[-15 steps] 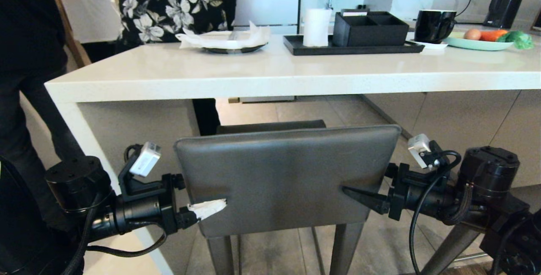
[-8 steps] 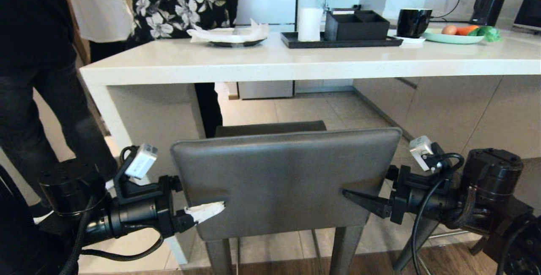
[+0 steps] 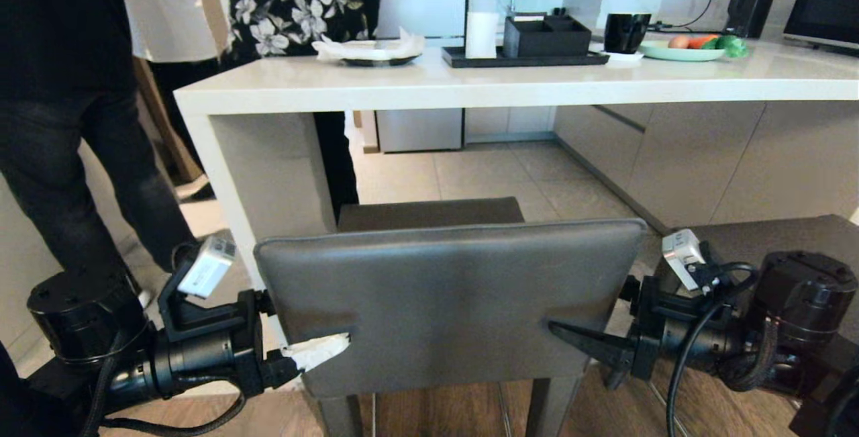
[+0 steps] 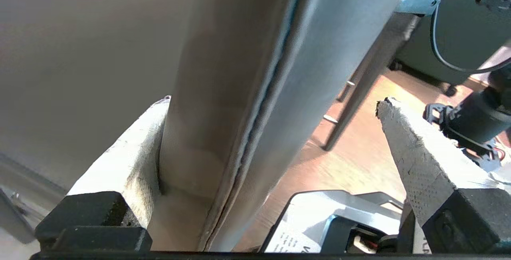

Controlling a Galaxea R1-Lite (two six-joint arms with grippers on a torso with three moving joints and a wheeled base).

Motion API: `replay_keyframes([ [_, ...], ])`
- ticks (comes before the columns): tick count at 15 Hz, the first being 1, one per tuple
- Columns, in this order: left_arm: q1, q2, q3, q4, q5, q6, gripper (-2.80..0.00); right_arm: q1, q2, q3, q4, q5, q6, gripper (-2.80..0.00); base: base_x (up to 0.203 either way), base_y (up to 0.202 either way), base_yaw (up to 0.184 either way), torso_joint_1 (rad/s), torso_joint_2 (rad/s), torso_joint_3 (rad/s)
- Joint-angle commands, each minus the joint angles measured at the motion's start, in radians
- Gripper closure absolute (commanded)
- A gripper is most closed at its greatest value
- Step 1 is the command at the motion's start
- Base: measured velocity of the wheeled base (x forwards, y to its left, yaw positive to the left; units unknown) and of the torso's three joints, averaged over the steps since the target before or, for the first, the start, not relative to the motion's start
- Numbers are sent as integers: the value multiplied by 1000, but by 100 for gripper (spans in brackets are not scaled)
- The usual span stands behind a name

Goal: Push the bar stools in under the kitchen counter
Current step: Pull the gray chair out from under the dining table

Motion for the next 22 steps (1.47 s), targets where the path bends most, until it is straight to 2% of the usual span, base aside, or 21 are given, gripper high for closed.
replay_keyframes([
  [1, 0, -34, 18, -9, -1, -1, -280, 2, -34, 21, -7, -10, 0, -280, -194, 0, 0, -1, -1, 5],
  [13, -21, -54, 46, -9, 0, -1, -280, 26, -51, 81, -16, -25, -2, -280, -196, 0, -1, 3, 2, 2],
  [15, -23, -50, 42, -9, 16, -1, -280, 26, -47, 68, -16, -25, 0, -280, -178, 0, -2, -1, 5, 2],
  [18, -10, -44, 42, -9, 26, -1, -280, 19, -44, 69, -16, -25, 0, -280, -23, 0, -1, -3, 0, 1],
  [20, 31, -46, 51, -9, 24, -1, -280, -13, -52, 78, -21, -23, -1, -280, 0, 0, 0, 0, 0, 0],
  [22, 120, -50, 81, -9, 15, -2, -280, -89, -71, 103, -22, -5, -2, -280, 0, 0, 0, 0, 0, 0],
])
